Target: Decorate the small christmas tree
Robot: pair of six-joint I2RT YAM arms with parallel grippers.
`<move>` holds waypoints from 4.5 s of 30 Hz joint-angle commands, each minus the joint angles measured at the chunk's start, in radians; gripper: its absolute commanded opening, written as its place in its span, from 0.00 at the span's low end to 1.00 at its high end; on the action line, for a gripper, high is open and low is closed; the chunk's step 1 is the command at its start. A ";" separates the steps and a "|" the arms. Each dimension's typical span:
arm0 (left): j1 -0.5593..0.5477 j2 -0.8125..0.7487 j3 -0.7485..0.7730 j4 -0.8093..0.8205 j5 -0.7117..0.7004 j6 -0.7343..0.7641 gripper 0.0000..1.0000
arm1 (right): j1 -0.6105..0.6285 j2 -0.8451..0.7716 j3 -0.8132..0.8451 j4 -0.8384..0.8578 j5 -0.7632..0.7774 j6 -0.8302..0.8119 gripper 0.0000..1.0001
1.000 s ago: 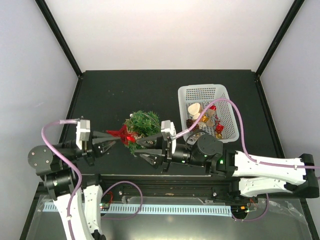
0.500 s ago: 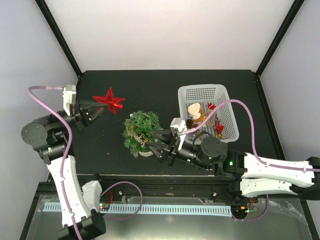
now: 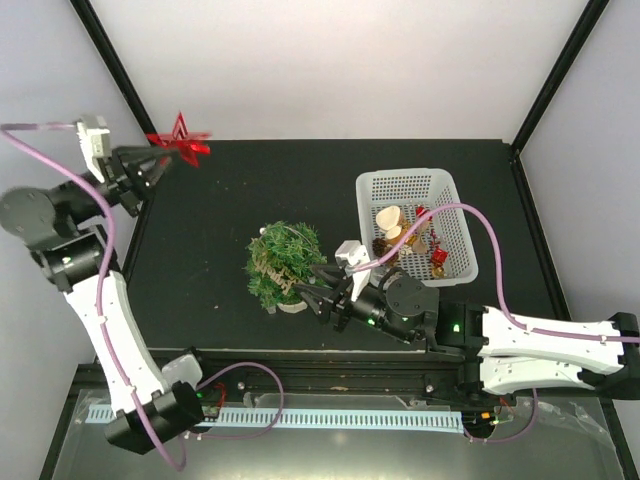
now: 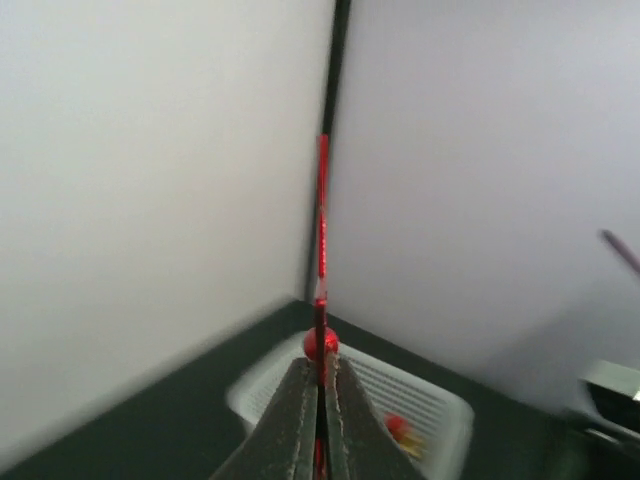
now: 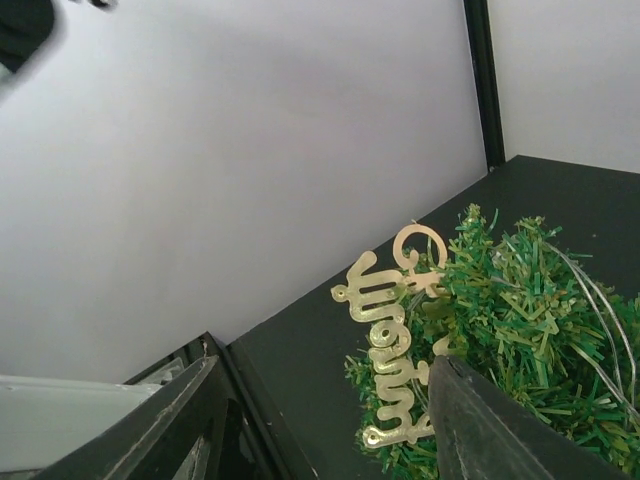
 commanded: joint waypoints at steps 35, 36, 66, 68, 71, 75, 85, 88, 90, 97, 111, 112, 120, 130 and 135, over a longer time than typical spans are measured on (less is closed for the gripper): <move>-0.814 0.262 0.704 -2.132 -0.910 1.810 0.01 | 0.003 -0.135 -0.186 -0.250 0.240 0.154 0.55; -0.842 0.256 0.685 -2.115 -0.936 1.797 0.02 | 0.002 -0.144 -0.193 -0.256 0.244 0.156 0.55; -0.945 0.273 0.583 -2.070 -0.978 1.785 0.01 | 0.003 -0.180 -0.233 -0.295 0.247 0.186 0.54; -0.947 0.287 0.583 -2.065 -0.983 1.785 0.02 | 0.003 -0.179 -0.233 -0.292 0.245 0.188 0.54; -0.950 0.303 0.583 -2.062 -0.988 1.785 0.02 | 0.002 -0.174 -0.235 -0.286 0.235 0.193 0.54; -0.952 0.296 0.566 -2.052 -1.001 1.785 0.02 | 0.003 -0.165 -0.238 -0.280 0.226 0.198 0.54; -0.952 0.285 0.600 -2.058 -1.001 1.782 0.02 | 0.003 -0.154 -0.239 -0.267 0.219 0.198 0.54; -0.952 0.254 0.608 -2.056 -1.014 1.775 0.02 | 0.003 -0.154 -0.238 -0.268 0.219 0.198 0.54; -0.952 0.246 0.608 -2.058 -1.017 1.774 0.01 | 0.003 -0.154 -0.239 -0.269 0.216 0.199 0.54; -0.952 0.235 0.604 -2.057 -1.025 1.773 0.02 | 0.003 -0.148 -0.238 -0.267 0.210 0.203 0.54; -0.952 0.254 0.610 -2.049 -1.022 1.770 0.01 | 0.003 -0.141 -0.232 -0.269 0.201 0.196 0.54; -0.952 0.256 0.610 -2.047 -1.022 1.770 0.02 | 0.003 -0.141 -0.232 -0.269 0.202 0.196 0.54; -0.952 0.272 0.606 -2.050 -1.011 1.777 0.02 | 0.004 -0.135 -0.234 -0.263 0.195 0.196 0.54; -0.952 0.258 0.572 -2.055 -1.011 1.788 0.01 | 0.003 -0.133 -0.236 -0.262 0.195 0.199 0.54; -0.952 0.244 0.544 -2.054 -1.004 1.790 0.01 | 0.003 -0.134 -0.238 -0.263 0.194 0.201 0.54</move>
